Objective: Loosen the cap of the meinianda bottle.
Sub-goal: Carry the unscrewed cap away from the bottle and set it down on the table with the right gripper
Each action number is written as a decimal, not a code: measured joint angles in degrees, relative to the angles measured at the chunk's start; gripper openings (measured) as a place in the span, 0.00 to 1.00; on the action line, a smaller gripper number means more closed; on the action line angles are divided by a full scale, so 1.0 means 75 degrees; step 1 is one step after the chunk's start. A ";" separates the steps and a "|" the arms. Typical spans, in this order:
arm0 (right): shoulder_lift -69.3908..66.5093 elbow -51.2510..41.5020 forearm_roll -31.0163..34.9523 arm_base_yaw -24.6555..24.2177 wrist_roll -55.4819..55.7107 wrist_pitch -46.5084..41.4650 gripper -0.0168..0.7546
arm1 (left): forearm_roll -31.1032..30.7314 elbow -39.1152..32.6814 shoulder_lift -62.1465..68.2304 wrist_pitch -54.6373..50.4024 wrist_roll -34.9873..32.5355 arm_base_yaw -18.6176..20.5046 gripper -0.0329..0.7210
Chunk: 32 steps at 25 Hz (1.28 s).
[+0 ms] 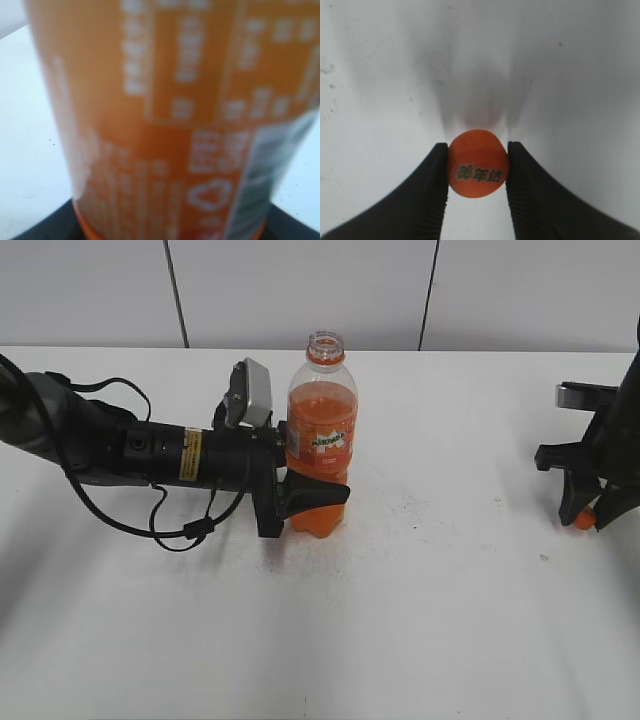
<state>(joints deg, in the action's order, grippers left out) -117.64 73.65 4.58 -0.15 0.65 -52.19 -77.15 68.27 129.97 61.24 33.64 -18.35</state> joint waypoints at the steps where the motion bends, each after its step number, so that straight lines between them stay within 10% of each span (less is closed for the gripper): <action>1: -0.0007 0.0021 0.0000 0.0000 0.0006 0.0000 0.37 | 0.0000 0.0000 0.0000 0.0000 0.0000 0.0000 0.55; 16: -0.0197 0.0072 -0.0001 0.0000 0.0038 -0.0154 0.38 | 0.0009 0.0000 0.0000 0.0000 0.0003 0.0000 0.55; 24: -0.0197 0.0140 -0.0001 0.0000 0.0046 -0.0252 0.71 | 0.0015 0.0000 0.0000 0.0000 0.0003 0.0000 0.55; 32: -0.0197 0.0778 0.0062 0.0000 0.0046 -0.0766 0.76 | 0.0018 0.0000 0.0000 0.0000 0.0003 0.0000 0.55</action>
<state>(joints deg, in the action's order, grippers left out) -119.12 79.48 5.04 -0.15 0.99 -57.93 -77.02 68.27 129.97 61.24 33.65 -18.35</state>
